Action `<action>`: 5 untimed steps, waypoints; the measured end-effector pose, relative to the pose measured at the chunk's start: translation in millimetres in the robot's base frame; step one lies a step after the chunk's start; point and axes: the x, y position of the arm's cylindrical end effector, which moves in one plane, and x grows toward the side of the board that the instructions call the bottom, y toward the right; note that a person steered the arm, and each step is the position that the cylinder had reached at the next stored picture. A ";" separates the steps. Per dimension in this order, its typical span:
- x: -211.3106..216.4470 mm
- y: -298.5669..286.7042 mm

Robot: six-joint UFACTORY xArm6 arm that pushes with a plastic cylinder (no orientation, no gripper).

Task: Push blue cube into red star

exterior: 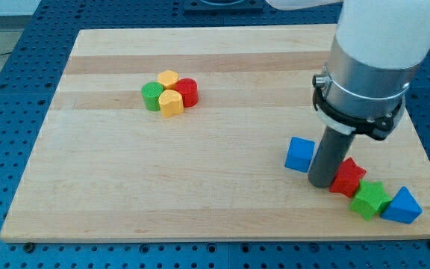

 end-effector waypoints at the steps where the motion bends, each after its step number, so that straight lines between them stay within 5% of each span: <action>1: 0.0 -6.5; 5: -5.3 -38.6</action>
